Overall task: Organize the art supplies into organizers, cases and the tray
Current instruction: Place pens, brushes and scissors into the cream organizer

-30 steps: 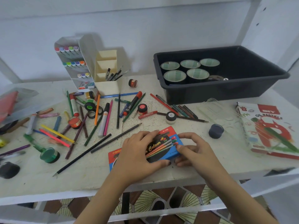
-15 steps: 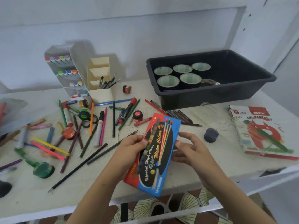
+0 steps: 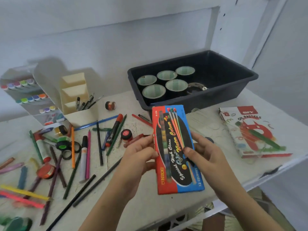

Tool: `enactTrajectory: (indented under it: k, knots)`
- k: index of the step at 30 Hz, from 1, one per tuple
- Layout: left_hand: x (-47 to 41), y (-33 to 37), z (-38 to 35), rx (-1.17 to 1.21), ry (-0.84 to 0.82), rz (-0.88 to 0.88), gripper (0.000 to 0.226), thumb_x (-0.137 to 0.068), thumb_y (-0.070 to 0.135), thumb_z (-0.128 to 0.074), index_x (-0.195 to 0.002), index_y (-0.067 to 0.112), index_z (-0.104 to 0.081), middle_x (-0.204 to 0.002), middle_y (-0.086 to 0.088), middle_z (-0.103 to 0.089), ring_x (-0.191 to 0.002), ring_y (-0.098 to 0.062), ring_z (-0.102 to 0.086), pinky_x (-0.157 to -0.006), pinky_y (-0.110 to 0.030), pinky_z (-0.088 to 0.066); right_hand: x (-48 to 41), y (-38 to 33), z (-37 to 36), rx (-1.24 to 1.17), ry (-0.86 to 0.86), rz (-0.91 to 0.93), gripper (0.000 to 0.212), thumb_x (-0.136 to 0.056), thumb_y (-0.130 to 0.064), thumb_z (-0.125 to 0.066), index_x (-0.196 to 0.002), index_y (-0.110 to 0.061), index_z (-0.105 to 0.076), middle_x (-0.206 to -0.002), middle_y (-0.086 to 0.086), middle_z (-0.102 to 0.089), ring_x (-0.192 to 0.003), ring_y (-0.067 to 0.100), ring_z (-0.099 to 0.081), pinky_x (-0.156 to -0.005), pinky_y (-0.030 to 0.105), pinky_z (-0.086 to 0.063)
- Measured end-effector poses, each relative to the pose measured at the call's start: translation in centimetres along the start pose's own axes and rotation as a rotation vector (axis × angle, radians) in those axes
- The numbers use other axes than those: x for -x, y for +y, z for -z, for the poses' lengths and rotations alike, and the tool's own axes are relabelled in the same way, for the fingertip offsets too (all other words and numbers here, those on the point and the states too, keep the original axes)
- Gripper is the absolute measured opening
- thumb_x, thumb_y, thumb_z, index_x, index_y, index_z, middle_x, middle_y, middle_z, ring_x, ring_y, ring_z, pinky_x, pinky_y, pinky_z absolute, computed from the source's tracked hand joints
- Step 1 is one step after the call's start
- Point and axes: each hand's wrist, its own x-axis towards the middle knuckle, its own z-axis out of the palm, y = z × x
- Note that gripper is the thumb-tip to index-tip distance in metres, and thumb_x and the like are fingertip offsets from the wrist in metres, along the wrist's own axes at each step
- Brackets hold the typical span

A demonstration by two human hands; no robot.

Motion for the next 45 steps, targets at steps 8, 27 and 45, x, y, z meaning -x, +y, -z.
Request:
enactTrajectory:
  k: [8,27,45]
  knots:
    - [-3.4,-0.4,-6.4,-0.056,-0.157,-0.044,0.035,-0.092,0.003,-0.053,-0.117,0.028,-0.058,-0.105,-0.001,-0.069,-0.096,-0.016,-0.069,-0.071,-0.03,-0.059,-0.9,-1.0,6.8,0.061,0.162,0.001,0.029,-0.088,-0.019,-0.057,-0.104,-0.043,-0.055,-0.085,-0.008,-0.073,-0.074,0.014,-0.071,-0.051,0.02,-0.053]
    - [-15.8,-2.1,-30.9,-0.83,-0.264,-0.287,0.062,-0.093,0.036,-0.052,-0.145,0.04,-0.019,-0.157,0.011,-0.016,-0.146,-0.015,-0.002,-0.118,-0.044,0.0,-7.5,-4.3,33.7,0.332,0.305,-0.1,0.028,-0.096,-0.006,-0.048,-0.101,-0.029,-0.061,-0.067,-0.013,-0.071,-0.054,0.004,-0.065,-0.046,0.015,-0.049]
    - [-16.1,-3.0,-28.8,-1.447,-0.161,-0.126,0.066,-0.1,0.034,-0.033,-0.151,0.02,0.007,-0.159,0.001,0.011,-0.144,-0.017,0.017,-0.115,-0.041,0.013,-9.7,-0.8,33.4,0.527,0.202,-0.096,0.023,-0.093,-0.015,-0.055,-0.114,-0.024,-0.051,-0.088,-0.004,-0.069,-0.06,0.004,-0.068,-0.049,0.018,-0.048]
